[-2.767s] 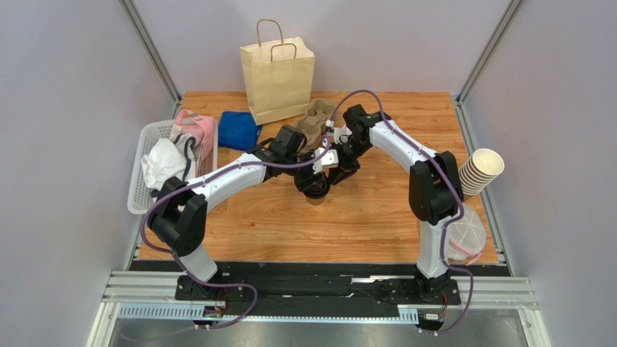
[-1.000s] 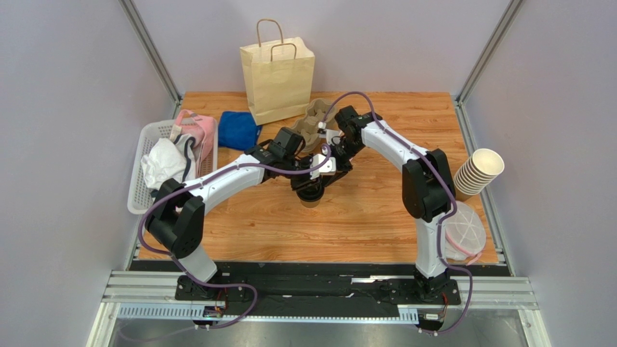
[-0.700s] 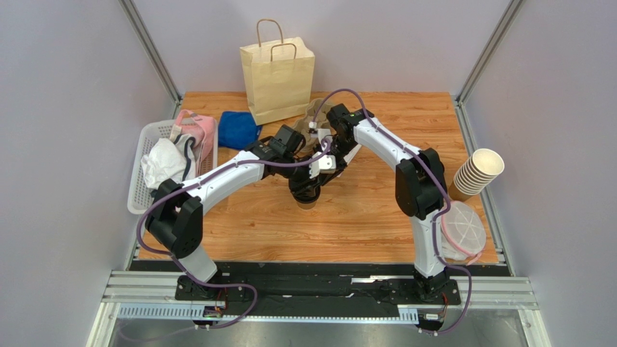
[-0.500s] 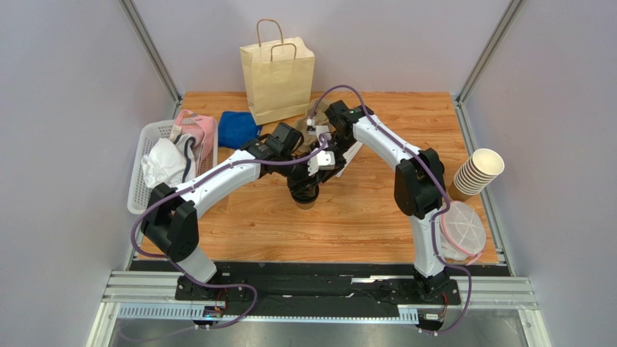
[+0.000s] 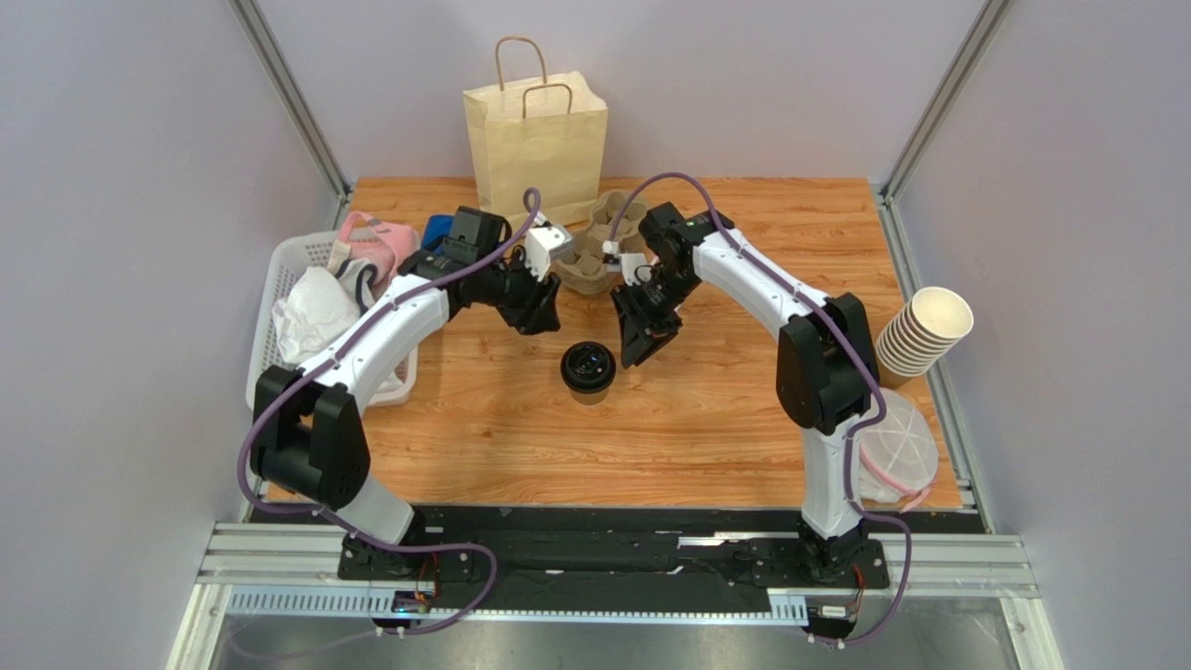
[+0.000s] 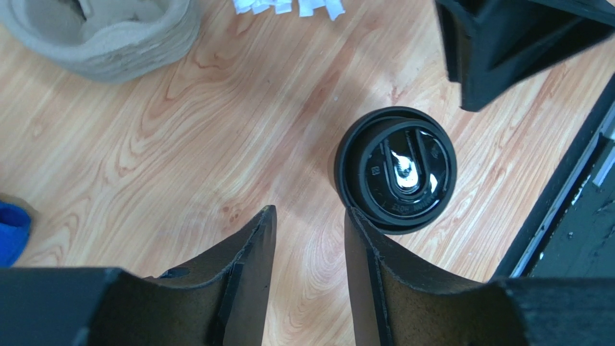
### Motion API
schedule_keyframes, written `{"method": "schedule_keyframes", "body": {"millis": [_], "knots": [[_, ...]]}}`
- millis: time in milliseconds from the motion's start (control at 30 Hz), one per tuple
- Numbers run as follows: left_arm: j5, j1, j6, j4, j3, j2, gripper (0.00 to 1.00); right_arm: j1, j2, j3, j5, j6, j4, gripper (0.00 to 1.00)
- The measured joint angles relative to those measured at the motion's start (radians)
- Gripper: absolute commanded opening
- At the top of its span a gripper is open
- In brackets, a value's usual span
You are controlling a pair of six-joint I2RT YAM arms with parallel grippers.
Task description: Pack the takeout coffee
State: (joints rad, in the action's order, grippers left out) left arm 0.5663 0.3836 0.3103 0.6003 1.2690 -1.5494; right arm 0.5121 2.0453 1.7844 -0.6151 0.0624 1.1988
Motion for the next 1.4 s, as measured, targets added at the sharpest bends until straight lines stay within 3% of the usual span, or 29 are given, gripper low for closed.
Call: {"method": "schedule_keyframes", "body": {"millis": [267,567,833,1067,1167,1400], "knots": [[0.012,-0.001,-0.055,-0.022,-0.018,-0.085,0.46,0.002,0.004,-0.040,-0.008,-0.016,-0.011,0.27],[0.020,0.010,-0.085,-0.043,-0.121,-0.108,0.46,0.002,0.099,0.061,-0.014,-0.023,-0.013,0.26],[0.047,0.078,-0.124,-0.052,-0.200,-0.028,0.46,0.002,0.153,0.162,-0.015,-0.025,-0.009,0.27],[0.053,0.074,-0.156,-0.048,-0.249,0.028,0.46,-0.010,0.156,0.225,-0.015,-0.015,0.016,0.29],[0.067,0.057,-0.183,-0.042,-0.266,0.064,0.47,-0.029,0.111,0.171,-0.023,-0.013,0.015,0.29],[0.108,0.047,-0.259,-0.068,-0.263,0.134,0.48,-0.098,-0.142,-0.141,-0.067,-0.051,-0.027,0.30]]}}
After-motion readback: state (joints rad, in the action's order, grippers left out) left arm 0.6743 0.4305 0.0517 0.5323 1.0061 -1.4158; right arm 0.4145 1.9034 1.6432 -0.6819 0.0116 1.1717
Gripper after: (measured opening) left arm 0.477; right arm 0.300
